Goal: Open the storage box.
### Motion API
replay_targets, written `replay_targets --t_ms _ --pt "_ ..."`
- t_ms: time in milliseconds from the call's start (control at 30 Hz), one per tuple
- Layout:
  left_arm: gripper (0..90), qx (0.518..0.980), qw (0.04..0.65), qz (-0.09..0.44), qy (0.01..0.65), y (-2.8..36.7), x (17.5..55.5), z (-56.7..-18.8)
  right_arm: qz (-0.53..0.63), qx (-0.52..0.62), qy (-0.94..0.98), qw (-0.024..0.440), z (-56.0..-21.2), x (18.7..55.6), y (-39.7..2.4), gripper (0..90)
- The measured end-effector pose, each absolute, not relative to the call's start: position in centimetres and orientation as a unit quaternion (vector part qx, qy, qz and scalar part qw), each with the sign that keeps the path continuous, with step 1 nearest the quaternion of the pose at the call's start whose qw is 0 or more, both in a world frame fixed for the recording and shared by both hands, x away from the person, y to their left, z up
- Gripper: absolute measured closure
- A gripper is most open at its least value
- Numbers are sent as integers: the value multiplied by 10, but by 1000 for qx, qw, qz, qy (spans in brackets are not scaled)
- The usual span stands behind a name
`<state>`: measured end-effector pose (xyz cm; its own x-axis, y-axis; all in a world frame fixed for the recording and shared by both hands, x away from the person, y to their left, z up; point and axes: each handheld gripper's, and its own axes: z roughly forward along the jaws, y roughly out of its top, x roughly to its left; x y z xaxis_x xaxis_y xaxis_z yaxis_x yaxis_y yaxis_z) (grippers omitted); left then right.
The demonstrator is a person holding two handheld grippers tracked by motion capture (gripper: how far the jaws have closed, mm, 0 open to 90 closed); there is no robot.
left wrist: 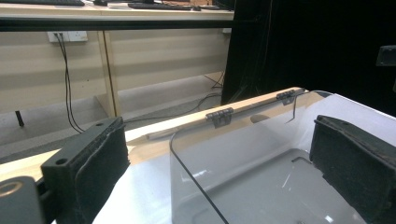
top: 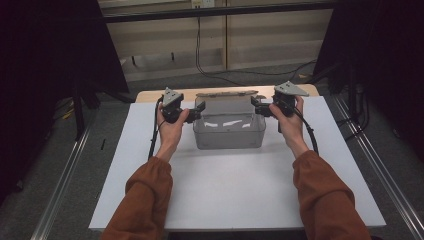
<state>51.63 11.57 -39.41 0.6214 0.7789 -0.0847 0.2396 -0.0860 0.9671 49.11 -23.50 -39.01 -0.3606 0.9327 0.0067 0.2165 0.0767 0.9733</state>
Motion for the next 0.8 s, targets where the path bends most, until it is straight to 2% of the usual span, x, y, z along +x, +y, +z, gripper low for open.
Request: replay_targets --t_ms 800 --pt "44 691 581 243 355 136 465 -401 528 424 641 363 -395 440 -228 0"
